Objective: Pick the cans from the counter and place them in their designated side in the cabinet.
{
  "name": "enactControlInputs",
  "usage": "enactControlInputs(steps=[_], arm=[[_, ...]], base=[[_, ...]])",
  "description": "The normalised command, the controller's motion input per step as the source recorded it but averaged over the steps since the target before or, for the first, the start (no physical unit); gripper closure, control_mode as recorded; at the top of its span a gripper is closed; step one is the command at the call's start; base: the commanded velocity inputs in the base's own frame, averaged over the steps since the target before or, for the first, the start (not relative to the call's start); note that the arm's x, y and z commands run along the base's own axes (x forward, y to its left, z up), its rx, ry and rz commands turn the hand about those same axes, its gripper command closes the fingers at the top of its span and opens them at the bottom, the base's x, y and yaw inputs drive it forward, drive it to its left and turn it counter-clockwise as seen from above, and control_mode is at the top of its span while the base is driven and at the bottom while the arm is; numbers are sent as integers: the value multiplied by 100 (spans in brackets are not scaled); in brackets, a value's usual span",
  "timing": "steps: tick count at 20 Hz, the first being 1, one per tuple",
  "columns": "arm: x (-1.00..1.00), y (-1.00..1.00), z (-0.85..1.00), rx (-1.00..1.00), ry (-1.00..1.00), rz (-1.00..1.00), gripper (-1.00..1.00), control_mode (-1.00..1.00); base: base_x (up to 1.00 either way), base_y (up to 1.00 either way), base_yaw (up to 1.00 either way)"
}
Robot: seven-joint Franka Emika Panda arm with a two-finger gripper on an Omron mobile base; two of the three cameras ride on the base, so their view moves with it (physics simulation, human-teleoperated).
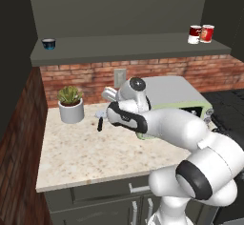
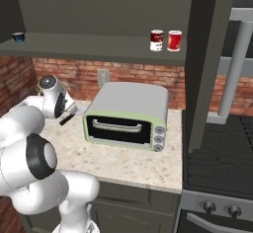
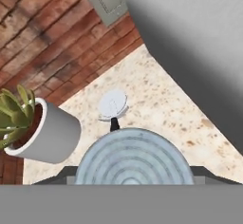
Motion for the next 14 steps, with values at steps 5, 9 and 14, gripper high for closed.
enactControlInputs(steps=[5, 9, 14], arm=[[-24, 0, 39, 0, -15, 11, 100, -100], [-35, 0, 39, -3, -17, 9, 100, -100], [-42, 0, 43, -8, -14, 7, 100, -100]], base=[[0, 0, 0], [0, 0, 0], [0, 0, 0]])
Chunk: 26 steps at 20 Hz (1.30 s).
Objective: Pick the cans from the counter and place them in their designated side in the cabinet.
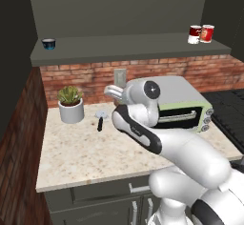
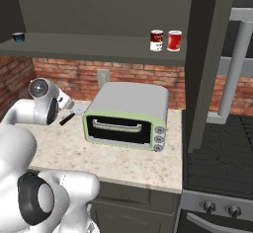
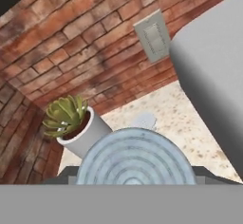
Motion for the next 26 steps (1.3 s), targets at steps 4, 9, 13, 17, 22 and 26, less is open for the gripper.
enactControlInputs(steps=[4, 9, 13, 17, 22, 26], arm=[[-36, 0, 44, -13, -2, 4, 100, -100], [-37, 0, 44, -17, 0, 3, 100, -100], [-40, -2, 37, -17, 0, 4, 100, -100], [-39, -5, 22, -13, 2, 6, 100, -100], [-40, -9, 9, -12, 0, 9, 100, -100], [-39, -14, 11, -12, 0, 8, 100, -100]], base=[[0, 0, 0], [0, 0, 0], [0, 0, 0], [0, 0, 0], [0, 0, 0], [0, 0, 0]])
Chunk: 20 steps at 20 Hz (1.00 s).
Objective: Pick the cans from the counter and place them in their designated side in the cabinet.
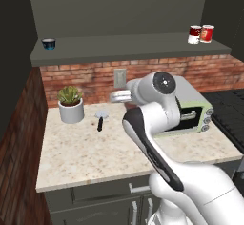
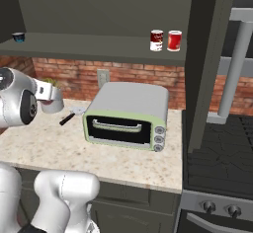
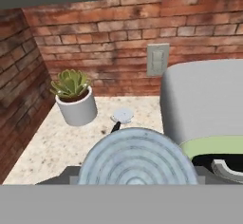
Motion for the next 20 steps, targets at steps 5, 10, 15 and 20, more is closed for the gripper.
enactControlInputs(steps=[5, 10, 15, 20], arm=[[-36, -15, 16, -12, -3, 9, 100, -100], [-33, -24, 28, -10, -1, 6, 100, -100], [-33, -30, 33, -10, 0, 5, 100, -100], [-32, -32, 26, -10, -1, 4, 100, -100]], base=[[0, 0, 0], [0, 0, 0], [0, 0, 0], [0, 0, 0]])
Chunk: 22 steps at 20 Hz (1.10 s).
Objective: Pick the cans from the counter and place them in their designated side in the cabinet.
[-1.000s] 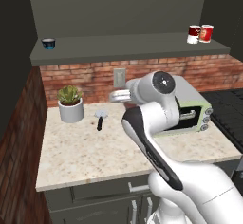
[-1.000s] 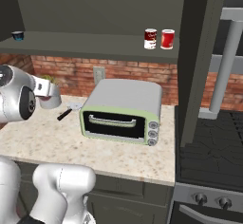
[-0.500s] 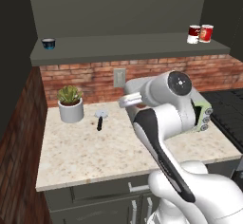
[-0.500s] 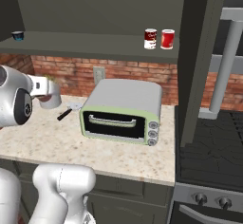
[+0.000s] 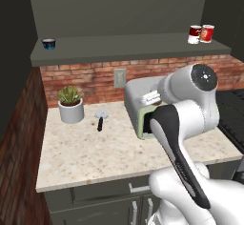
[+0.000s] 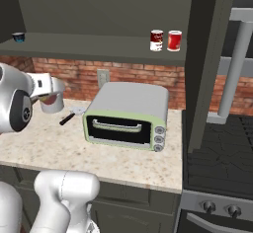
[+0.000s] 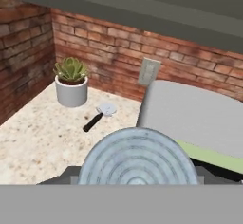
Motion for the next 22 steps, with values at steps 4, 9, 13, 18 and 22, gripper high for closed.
enactControlInputs(steps=[4, 9, 13, 18, 22], arm=[[-30, -27, 14, -6, -13, 0, 100, -100], [-28, -23, 11, -1, -8, -3, 100, -100], [-39, -38, 18, 6, 1, -3, 100, -100], [-33, -37, 31, 13, 6, -4, 100, -100], [-30, -18, 19, 1, 0, -5, 100, -100]], base=[[0, 0, 0], [0, 0, 0], [0, 0, 0], [0, 0, 0], [0, 0, 0]])
